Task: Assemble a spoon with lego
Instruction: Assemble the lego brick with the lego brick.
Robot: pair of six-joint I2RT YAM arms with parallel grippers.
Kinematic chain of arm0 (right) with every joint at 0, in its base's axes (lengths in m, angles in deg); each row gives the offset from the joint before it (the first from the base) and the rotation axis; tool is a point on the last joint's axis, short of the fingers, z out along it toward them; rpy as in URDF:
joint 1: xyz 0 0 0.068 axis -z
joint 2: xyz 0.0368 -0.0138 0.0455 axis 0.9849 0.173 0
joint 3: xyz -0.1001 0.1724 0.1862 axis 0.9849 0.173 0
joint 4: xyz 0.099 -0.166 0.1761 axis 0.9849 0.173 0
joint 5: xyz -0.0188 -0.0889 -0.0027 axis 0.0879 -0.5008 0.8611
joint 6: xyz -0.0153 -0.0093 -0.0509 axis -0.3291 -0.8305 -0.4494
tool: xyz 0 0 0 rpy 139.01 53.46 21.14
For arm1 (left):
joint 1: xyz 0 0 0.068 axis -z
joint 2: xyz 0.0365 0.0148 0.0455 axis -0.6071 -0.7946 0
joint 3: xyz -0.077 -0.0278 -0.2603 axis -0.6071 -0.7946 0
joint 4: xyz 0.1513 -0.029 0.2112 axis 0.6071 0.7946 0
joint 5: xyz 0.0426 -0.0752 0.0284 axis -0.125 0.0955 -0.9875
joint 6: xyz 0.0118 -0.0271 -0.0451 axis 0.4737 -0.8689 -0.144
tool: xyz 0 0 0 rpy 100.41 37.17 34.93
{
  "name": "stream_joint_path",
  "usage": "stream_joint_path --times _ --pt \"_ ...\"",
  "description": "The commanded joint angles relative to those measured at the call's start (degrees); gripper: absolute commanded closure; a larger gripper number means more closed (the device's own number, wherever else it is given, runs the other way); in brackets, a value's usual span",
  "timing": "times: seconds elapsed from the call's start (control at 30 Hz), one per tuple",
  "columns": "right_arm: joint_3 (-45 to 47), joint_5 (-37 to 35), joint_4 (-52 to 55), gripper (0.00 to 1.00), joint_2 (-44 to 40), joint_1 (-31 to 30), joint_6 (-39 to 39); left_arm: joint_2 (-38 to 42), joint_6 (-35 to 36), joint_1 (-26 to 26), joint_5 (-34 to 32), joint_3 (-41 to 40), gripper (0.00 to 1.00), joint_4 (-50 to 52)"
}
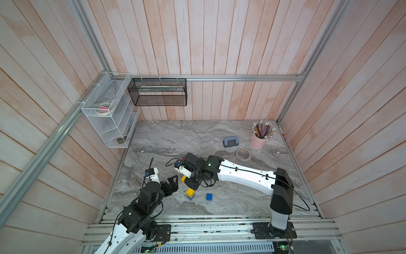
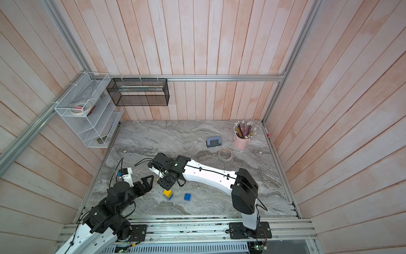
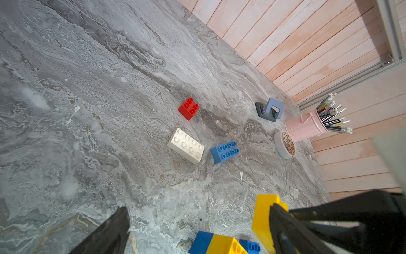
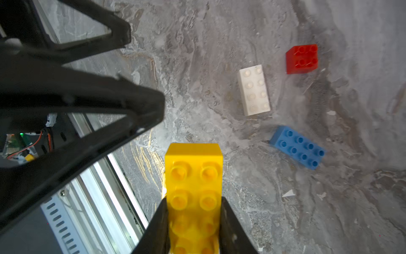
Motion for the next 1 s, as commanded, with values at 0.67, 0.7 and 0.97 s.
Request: stream_joint_path --times 0.67,0.7,0.97 --pt "-1.4 2.2 6.9 0.90 4.8 -2.2 3.4 1.1 -0.8 1.0 -2.5 1.5 0.00 1.4" --pt "-1.5 2.2 6.6 0.90 4.9 -2.3 3.4 1.2 -0.8 1.1 -2.5 1.5 0.00 1.5" --pt "-2.1 1.5 6.1 0.90 6.0 -2.2 3.6 1.8 -1.4 1.0 -2.8 1.5 0.00 1.9"
